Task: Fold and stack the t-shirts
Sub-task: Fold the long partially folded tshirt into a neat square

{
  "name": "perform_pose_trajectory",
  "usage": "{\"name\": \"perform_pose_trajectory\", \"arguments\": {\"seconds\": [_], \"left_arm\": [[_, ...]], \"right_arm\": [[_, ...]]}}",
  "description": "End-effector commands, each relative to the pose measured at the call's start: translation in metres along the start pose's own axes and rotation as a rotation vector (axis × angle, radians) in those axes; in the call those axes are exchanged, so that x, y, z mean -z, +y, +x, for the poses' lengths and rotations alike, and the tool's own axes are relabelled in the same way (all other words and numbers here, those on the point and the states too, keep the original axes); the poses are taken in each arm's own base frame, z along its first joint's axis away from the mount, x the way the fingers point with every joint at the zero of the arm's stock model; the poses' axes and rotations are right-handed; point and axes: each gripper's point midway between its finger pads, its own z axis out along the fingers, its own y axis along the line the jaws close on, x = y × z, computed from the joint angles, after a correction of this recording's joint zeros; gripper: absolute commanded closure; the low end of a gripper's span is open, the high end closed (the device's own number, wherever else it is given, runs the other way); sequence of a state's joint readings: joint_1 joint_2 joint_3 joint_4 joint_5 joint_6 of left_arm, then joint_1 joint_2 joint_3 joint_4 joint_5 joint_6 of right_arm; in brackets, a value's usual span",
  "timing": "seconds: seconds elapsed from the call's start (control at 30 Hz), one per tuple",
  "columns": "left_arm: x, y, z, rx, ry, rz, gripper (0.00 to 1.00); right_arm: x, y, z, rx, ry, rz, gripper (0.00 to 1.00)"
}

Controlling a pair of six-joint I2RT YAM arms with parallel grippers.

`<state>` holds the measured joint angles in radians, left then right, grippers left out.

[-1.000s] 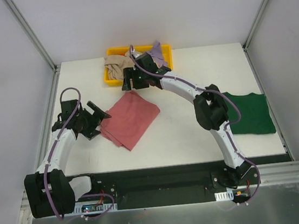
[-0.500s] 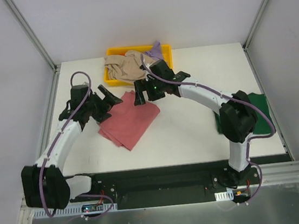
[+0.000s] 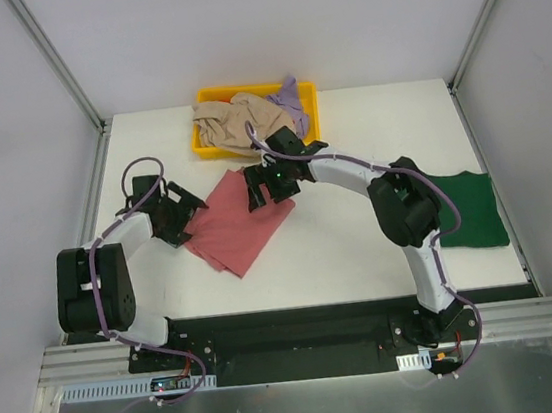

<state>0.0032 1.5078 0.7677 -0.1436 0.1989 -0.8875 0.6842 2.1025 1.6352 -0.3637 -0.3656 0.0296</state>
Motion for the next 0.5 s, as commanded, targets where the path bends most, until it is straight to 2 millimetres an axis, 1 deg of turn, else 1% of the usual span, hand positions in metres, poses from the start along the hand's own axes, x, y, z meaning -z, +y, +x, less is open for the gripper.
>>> {"name": "perform_pose_trajectory", "arguments": {"seconds": [0.0,0.07,0.17,0.2,0.23,0.3,0.33,0.37,0.43,0.47], "left_arm": [[-0.019,0.045,0.022,0.019,0.048,-0.147,0.01],[-0.018,0.041,0.018,0.015,0.033,-0.138,0.01],[-0.017,0.026,0.007,0.001,0.013,-0.105,0.01],[-0.018,0.017,0.002,-0.005,0.007,-0.086,0.01],[-0.019,0.008,-0.002,-0.025,0.004,-0.063,0.01],[-0.021,-0.023,-0.006,-0.089,0.007,0.001,0.01],[-0.023,-0.04,0.001,-0.143,0.022,0.03,0.01],[-0.028,-0.053,0.008,-0.186,0.033,0.045,0.01],[-0.031,-0.078,0.026,-0.258,0.07,0.089,0.01],[-0.033,-0.086,0.036,-0.29,0.086,0.104,0.01]], "right_arm": [[-0.004,0.003,-0.004,0.017,0.012,-0.031,0.04],[-0.006,0.001,0.007,-0.002,0.032,-0.027,0.04],[-0.002,-0.006,0.034,-0.04,0.06,0.007,0.04],[0.007,-0.004,0.038,-0.057,0.046,0.025,0.04],[0.008,-0.012,0.049,-0.088,0.036,0.077,0.04],[0.02,-0.018,0.07,-0.172,0.017,0.148,0.04],[0.022,-0.023,0.086,-0.221,0.016,0.187,0.04],[0.027,-0.022,0.095,-0.247,0.002,0.205,0.04],[0.031,-0.023,0.122,-0.285,-0.007,0.242,0.04],[0.034,-0.02,0.132,-0.286,-0.013,0.249,0.04]]}}
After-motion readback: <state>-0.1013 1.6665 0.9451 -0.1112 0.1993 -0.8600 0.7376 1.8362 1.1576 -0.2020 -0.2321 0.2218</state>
